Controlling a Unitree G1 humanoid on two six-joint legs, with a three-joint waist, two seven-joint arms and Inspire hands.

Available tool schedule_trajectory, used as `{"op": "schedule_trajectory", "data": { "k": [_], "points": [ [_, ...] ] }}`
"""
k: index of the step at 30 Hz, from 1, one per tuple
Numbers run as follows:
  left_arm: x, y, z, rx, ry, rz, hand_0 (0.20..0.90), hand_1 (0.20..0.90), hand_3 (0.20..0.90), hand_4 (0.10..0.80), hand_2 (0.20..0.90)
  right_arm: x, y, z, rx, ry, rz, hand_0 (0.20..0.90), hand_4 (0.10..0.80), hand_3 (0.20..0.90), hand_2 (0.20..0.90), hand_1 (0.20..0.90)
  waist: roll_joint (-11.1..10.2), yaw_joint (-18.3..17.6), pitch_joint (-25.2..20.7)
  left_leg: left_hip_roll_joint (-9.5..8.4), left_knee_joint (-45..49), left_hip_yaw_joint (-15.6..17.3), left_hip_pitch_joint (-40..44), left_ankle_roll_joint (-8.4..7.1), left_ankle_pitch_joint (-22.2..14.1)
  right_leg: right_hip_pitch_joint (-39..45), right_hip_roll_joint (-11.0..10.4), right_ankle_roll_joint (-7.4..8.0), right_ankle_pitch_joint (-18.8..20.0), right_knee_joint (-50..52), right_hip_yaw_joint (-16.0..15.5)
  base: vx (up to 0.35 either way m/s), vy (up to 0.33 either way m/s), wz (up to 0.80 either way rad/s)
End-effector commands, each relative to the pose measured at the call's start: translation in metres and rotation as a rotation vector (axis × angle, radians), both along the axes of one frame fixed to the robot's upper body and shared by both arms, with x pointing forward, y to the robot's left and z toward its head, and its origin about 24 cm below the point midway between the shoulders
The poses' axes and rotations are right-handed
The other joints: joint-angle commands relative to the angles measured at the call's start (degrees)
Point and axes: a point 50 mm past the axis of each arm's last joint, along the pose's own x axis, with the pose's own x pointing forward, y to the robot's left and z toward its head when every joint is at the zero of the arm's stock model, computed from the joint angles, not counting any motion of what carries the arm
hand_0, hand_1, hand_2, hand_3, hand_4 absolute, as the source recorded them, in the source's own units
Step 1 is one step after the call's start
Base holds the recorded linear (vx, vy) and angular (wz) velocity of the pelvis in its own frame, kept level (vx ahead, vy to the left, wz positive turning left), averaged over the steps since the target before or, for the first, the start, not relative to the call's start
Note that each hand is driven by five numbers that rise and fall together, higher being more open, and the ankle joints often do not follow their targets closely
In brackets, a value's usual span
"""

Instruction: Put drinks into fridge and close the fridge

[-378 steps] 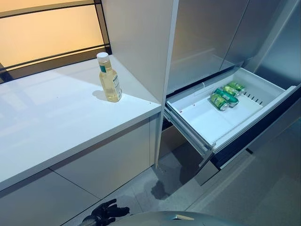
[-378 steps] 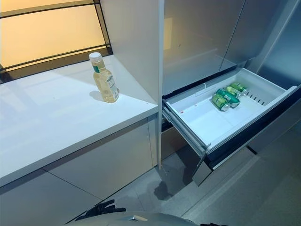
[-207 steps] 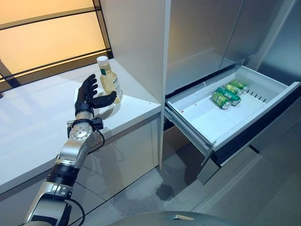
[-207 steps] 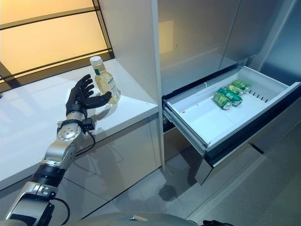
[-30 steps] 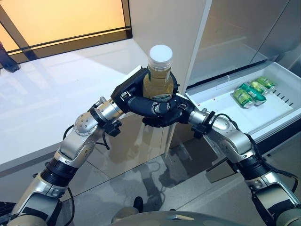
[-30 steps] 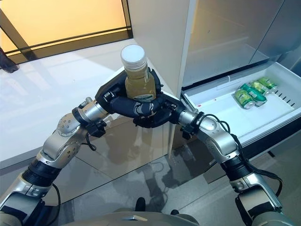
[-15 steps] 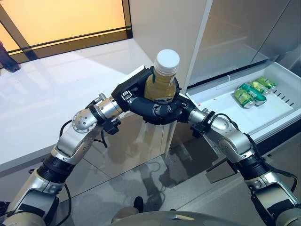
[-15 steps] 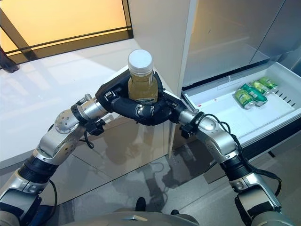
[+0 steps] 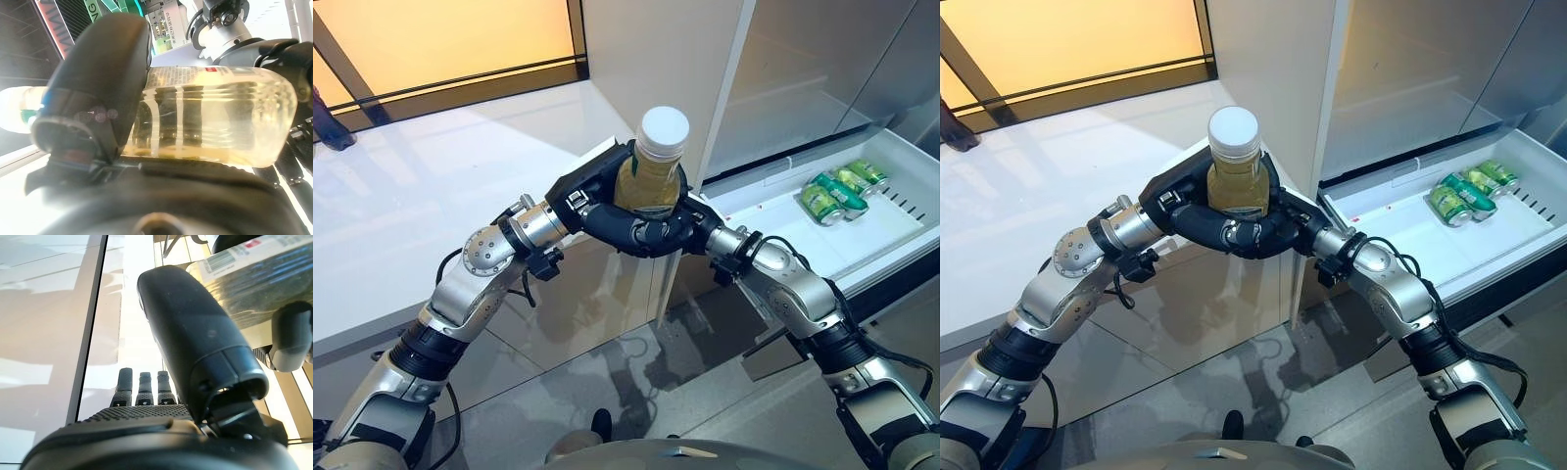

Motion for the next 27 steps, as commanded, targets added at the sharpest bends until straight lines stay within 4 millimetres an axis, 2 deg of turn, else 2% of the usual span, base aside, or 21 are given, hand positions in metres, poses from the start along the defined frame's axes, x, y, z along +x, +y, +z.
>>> {"op": "schedule_trajectory", "data": {
  "k": [1, 19, 27],
  "points": [
    [-0.009, -0.019, 0.049, -0.11, -0.188, -0.137, 0.3, 0.3, 0.2, 0.1, 0.3, 0.003, 0.028, 0.085, 0.186, -0.297, 0.138, 0.9, 0.8, 0.9, 0.9, 0.9, -0.8, 0.2, -7.2, -1.6, 0.1, 1.0, 2.7, 1.22, -7.1, -2.9, -0.9, 3.28, 1.7, 1.6, 0.4, 0.0, 0.0, 0.0],
    [-0.01, -0.03, 0.051, -0.114, -0.183, -0.173, 0.3, 0.3, 0.2, 0.1, 0.3, -0.005, 0.051, 0.101, 0.223, -0.338, 0.236, 0.9, 0.8, 0.9, 0.9, 0.9, -0.9, 0.5, -7.6, -1.82, 0.1, 0.8, 2.4, 1.48, -6.9, -3.1, -0.8, 3.05, 1.9, 1.5, 0.6, 0.0, 0.0, 0.0],
    [-0.012, -0.019, 0.065, -0.147, -0.263, -0.123, 0.3, 0.3, 0.2, 0.1, 0.3, -0.009, 0.041, 0.124, 0.221, -0.443, 0.224, 0.9, 0.8, 0.9, 0.9, 0.9, -1.1, 0.6, -8.1, -1.87, 0.2, 0.9, 2.0, 1.32, -6.7, -3.3, -0.8, 3.25, 2.1, 1.3, 0.5, 0.0, 0.0, 0.0]
  ]
}}
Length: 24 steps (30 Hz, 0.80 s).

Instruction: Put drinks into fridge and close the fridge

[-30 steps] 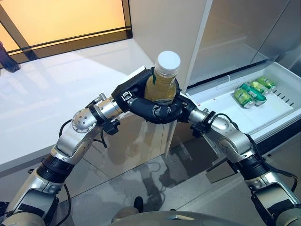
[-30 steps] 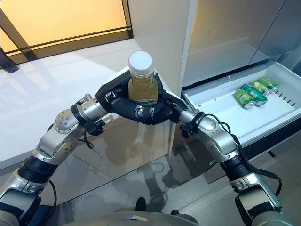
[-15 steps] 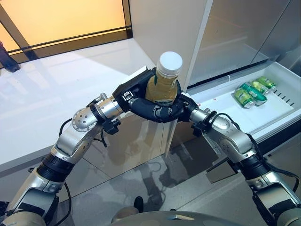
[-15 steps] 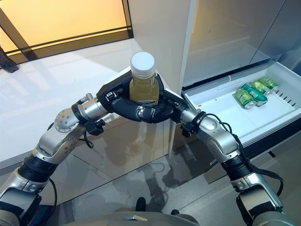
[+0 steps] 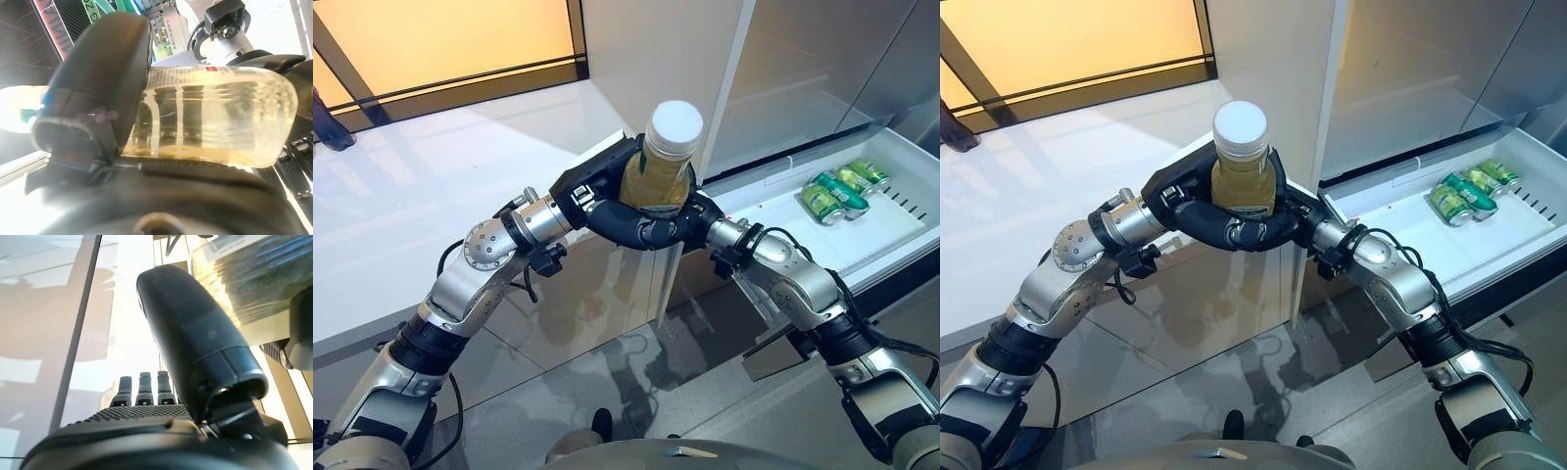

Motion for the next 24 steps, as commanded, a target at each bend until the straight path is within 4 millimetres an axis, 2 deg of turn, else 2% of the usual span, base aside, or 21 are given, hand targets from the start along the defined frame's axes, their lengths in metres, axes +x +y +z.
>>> {"op": "schedule_trajectory", "data": {
  "k": [1, 11, 24],
  "points": [
    [-0.011, -0.01, 0.055, -0.157, -0.241, -0.096, 0.3, 0.3, 0.2, 0.1, 0.3, -0.016, 0.037, 0.112, 0.237, -0.416, 0.227, 0.9, 0.8, 0.9, 0.9, 0.9, -1.3, 0.5, -8.1, -1.89, 0.2, 0.9, 2.0, 1.28, -6.7, -3.2, -0.8, 3.26, 2.1, 1.3, 0.5, 0.0, 0.0, 0.0],
    [-0.01, 0.003, 0.067, -0.169, -0.297, -0.039, 0.3, 0.3, 0.2, 0.1, 0.3, -0.017, 0.027, 0.125, 0.24, -0.429, 0.248, 0.9, 0.8, 0.9, 0.9, 0.9, -1.6, 0.5, -8.6, -2.14, 0.1, 0.5, 2.0, 1.27, -6.7, -3.4, -0.8, 3.31, 2.1, 1.4, 0.4, -0.003, 0.0, 0.0],
    [-0.009, 0.004, 0.069, -0.067, -0.373, 0.007, 0.3, 0.3, 0.2, 0.1, 0.3, -0.026, 0.032, 0.128, 0.279, -0.429, 0.334, 0.9, 0.8, 0.9, 0.9, 0.9, -1.6, 0.6, -8.6, -2.04, 0.1, 0.6, 2.1, 1.18, -6.8, -3.1, -0.9, 3.55, 2.2, 1.1, 0.2, 0.0, 0.0, 0.0]
  ]
}}
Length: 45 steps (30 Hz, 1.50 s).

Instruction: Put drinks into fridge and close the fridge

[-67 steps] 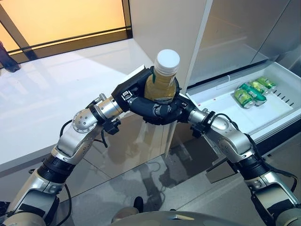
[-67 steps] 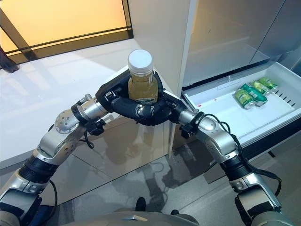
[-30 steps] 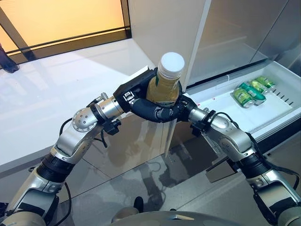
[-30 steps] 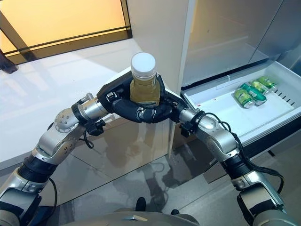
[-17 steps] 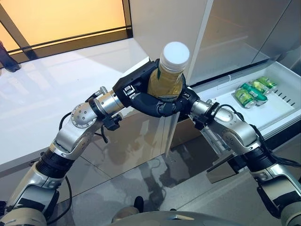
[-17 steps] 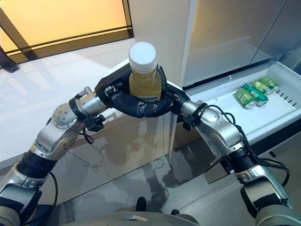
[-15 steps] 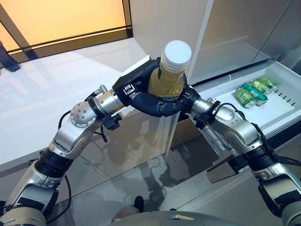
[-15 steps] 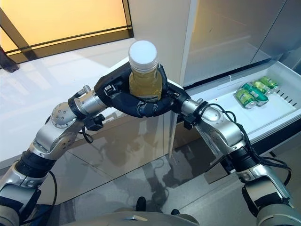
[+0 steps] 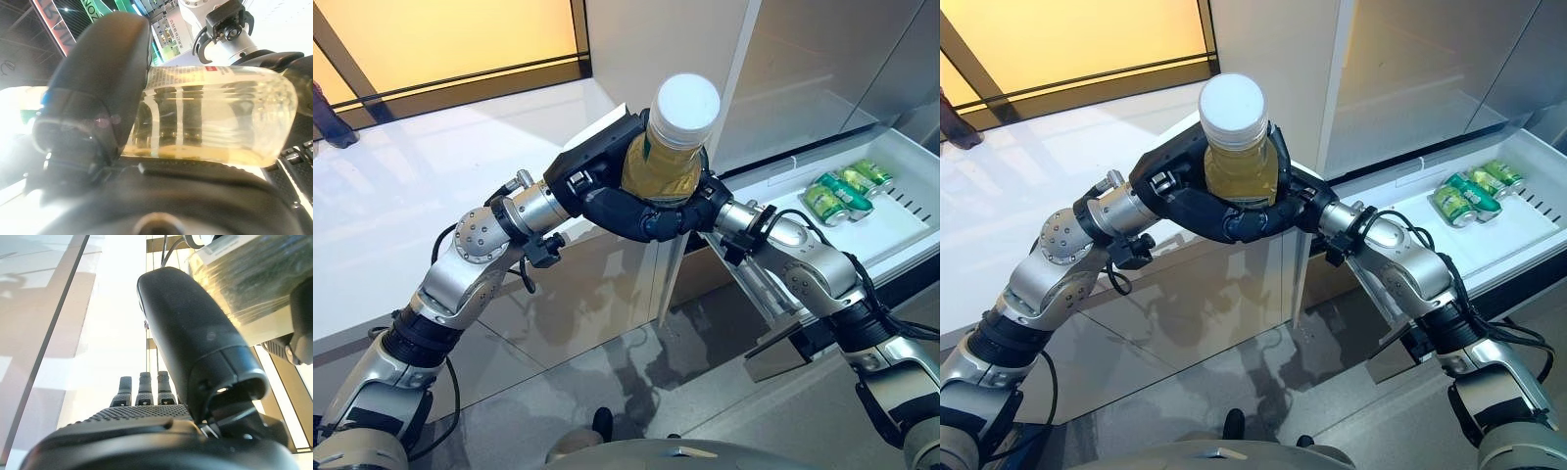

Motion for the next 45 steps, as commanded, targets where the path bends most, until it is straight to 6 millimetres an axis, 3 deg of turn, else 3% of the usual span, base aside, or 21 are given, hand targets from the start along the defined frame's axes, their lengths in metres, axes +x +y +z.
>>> {"op": "schedule_trajectory", "data": {
  "k": [1, 6, 17, 28, 29, 31, 45],
  "points": [
    [-0.001, 0.006, 0.046, -0.06, -0.25, 0.041, 0.3, 0.3, 0.2, 0.1, 0.3, -0.026, 0.034, 0.102, 0.246, -0.385, 0.272, 0.9, 0.8, 0.9, 0.9, 0.9, -1.6, 0.2, -8.6, -1.99, 0.1, 0.9, 2.2, 1.17, -6.7, -3.0, -0.9, 3.46, 2.3, 1.1, 0.3, 0.0, 0.0, 0.0],
    [0.0, 0.014, 0.055, 0.016, -0.407, 0.191, 0.3, 0.3, 0.2, 0.1, 0.3, -0.027, 0.031, 0.103, 0.209, -0.401, 0.268, 0.9, 0.8, 0.9, 0.9, 0.9, -1.5, 0.2, -8.7, -2.06, 0.1, 1.0, 2.0, 1.19, -6.6, -3.2, -0.9, 3.52, 2.4, 1.1, 0.2, 0.0, 0.0, 0.0],
    [0.004, 0.024, 0.052, -0.003, -0.382, 0.242, 0.3, 0.3, 0.2, 0.1, 0.3, -0.03, 0.023, 0.102, 0.157, -0.445, 0.273, 0.9, 0.8, 0.9, 0.9, 0.9, -1.5, -0.1, -8.5, -1.97, 0.1, 1.1, 1.8, 1.02, -6.6, -3.5, -0.9, 3.6, 2.5, 1.1, 0.3, 0.0, 0.0, 0.0],
    [0.006, 0.016, 0.041, -0.083, -0.23, 0.123, 0.3, 0.3, 0.2, 0.1, 0.3, -0.03, 0.027, 0.098, 0.159, -0.441, 0.284, 0.9, 0.8, 0.9, 0.9, 0.9, -1.4, -0.4, -8.3, -1.91, 0.1, 1.2, 2.1, 1.07, -6.7, -3.5, -0.9, 3.66, 2.5, 1.2, 0.6, 0.0, 0.0, 0.0],
    [0.006, 0.016, 0.04, -0.089, -0.216, 0.11, 0.3, 0.3, 0.2, 0.1, 0.3, -0.03, 0.027, 0.098, 0.157, -0.445, 0.283, 0.552, 0.394, 0.494, 0.552, 0.552, -1.4, -0.4, -8.2, -1.89, 0.1, 1.2, 2.1, 1.07, -6.7, -3.4, -0.9, 3.65, 2.5, 1.3, 0.6, 0.0, 0.0, 0.0],
    [0.006, 0.014, 0.039, -0.102, -0.186, 0.088, 0.3, 0.3, 0.2, 0.1, 0.3, -0.03, 0.028, 0.097, 0.161, -0.44, 0.281, 0.3, 0.1, 0.2, 0.3, 0.3, -1.4, -0.4, -8.2, -1.88, 0.1, 1.2, 2.2, 1.08, -6.7, -3.4, -0.9, 3.63, 2.5, 1.3, 0.6, 0.0, 0.0, 0.0],
    [0.007, 0.005, 0.029, -0.166, -0.082, 0.018, 0.3, 0.3, 0.2, 0.1, 0.3, -0.029, 0.034, 0.093, 0.196, -0.436, 0.284, 0.3, 0.1, 0.2, 0.3, 0.3, -1.4, -0.3, -7.9, -1.85, 0.1, 1.2, 2.5, 1.15, -6.7, -3.2, -0.9, 3.55, 2.5, 1.4, 0.6, 0.0, 0.0, 0.0]
  ]
}}
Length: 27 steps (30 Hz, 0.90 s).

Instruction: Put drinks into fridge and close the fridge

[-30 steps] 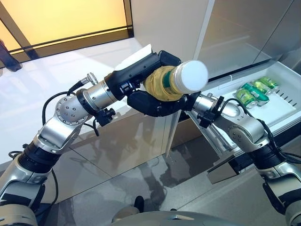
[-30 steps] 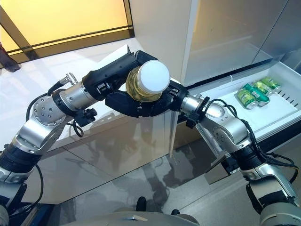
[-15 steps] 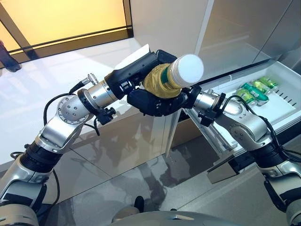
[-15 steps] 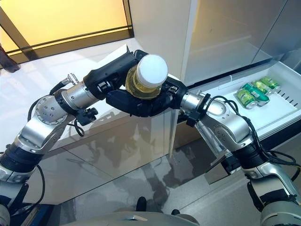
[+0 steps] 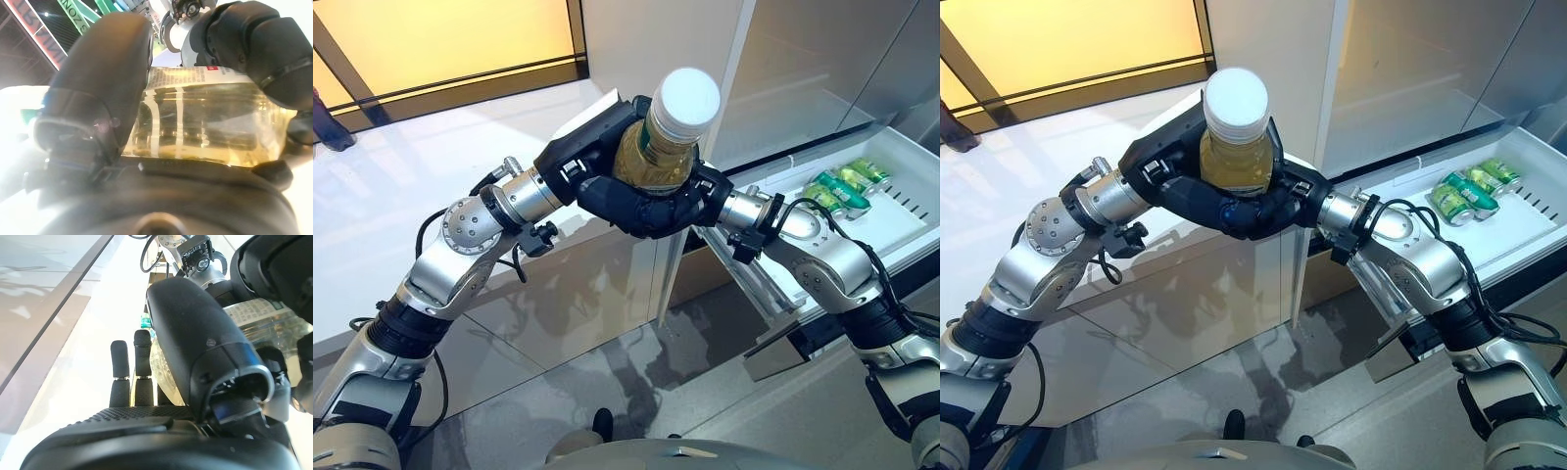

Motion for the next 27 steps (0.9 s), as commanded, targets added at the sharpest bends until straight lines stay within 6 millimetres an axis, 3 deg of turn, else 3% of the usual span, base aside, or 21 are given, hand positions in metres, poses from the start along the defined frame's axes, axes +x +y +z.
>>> {"op": "schedule_trajectory", "data": {
  "k": [1, 4, 5, 6, 7, 23, 27],
  "points": [
    [0.0, -0.001, 0.02, -0.197, -0.052, -0.061, 0.3, 0.3, 0.2, 0.1, 0.3, -0.016, 0.028, 0.067, 0.265, -0.283, 0.167, 0.3, 0.1, 0.2, 0.3, 0.3, -1.5, 0.2, -7.8, -1.84, 0.1, 1.0, 2.4, 1.14, -6.7, -3.3, -0.9, 3.54, 2.5, 1.4, 0.6, 0.0, 0.0, 0.0],
    [0.0, 0.001, 0.019, -0.197, -0.053, -0.052, 0.3, 0.3, 0.2, 0.1, 0.3, -0.016, 0.028, 0.067, 0.266, -0.28, 0.166, 0.3, 0.1, 0.2, 0.3, 0.3, -1.5, 0.3, -7.9, -1.84, 0.1, 1.1, 2.4, 1.18, -6.7, -3.3, -1.0, 3.53, 2.5, 1.4, 0.6, 0.0, 0.0, 0.0],
    [0.0, 0.001, 0.019, -0.199, -0.053, -0.048, 0.361, 0.361, 0.271, 0.171, 0.361, -0.016, 0.028, 0.067, 0.266, -0.279, 0.165, 0.3, 0.1, 0.2, 0.3, 0.3, -1.5, 0.3, -7.9, -1.88, 0.1, 1.0, 2.4, 1.17, -6.7, -3.3, -0.9, 3.55, 2.5, 1.3, 0.6, 0.0, 0.0, 0.0],
    [0.0, 0.002, 0.019, -0.199, -0.053, -0.043, 0.782, 0.782, 0.763, 0.663, 0.782, -0.016, 0.028, 0.066, 0.266, -0.279, 0.162, 0.3, 0.1, 0.2, 0.3, 0.3, -1.6, 0.3, -7.9, -1.9, 0.1, 1.0, 2.4, 1.16, -6.7, -3.3, -0.9, 3.56, 2.6, 1.3, 0.7, 0.0, 0.0, 0.0],
    [0.0, 0.003, 0.019, -0.199, -0.058, -0.031, 0.9, 0.9, 0.9, 0.8, 0.9, -0.016, 0.028, 0.066, 0.268, -0.278, 0.159, 0.3, 0.1, 0.2, 0.3, 0.3, -1.6, 0.4, -7.9, -1.9, 0.1, 1.0, 2.3, 1.17, -6.6, -3.3, -0.9, 3.55, 2.6, 1.3, 0.7, 0.0, 0.0, 0.0],
    [0.007, 0.026, 0.022, -0.181, -0.162, 0.194, 0.9, 0.9, 0.9, 0.8, 0.9, -0.011, 0.017, 0.065, 0.29, -0.279, 0.105, 0.3, 0.1, 0.2, 0.3, 0.3, -1.6, 0.6, -7.8, -1.8, 0.1, 0.8, 2.4, 1.15, -6.6, -3.3, -0.9, 3.44, 2.5, 1.4, 0.5, 0.0, 0.0, 0.0],
    [0.01, 0.036, 0.023, -0.119, -0.239, 0.317, 0.9, 0.9, 0.9, 0.8, 0.9, -0.011, 0.013, 0.067, 0.296, -0.284, 0.086, 0.3, 0.1, 0.2, 0.3, 0.3, -1.6, 0.8, -7.8, -1.77, 0.1, 0.7, 2.4, 1.12, -6.6, -3.1, -0.9, 3.49, 2.5, 1.3, 0.4, 0.0, 0.0, 0.0]
  ]
}}
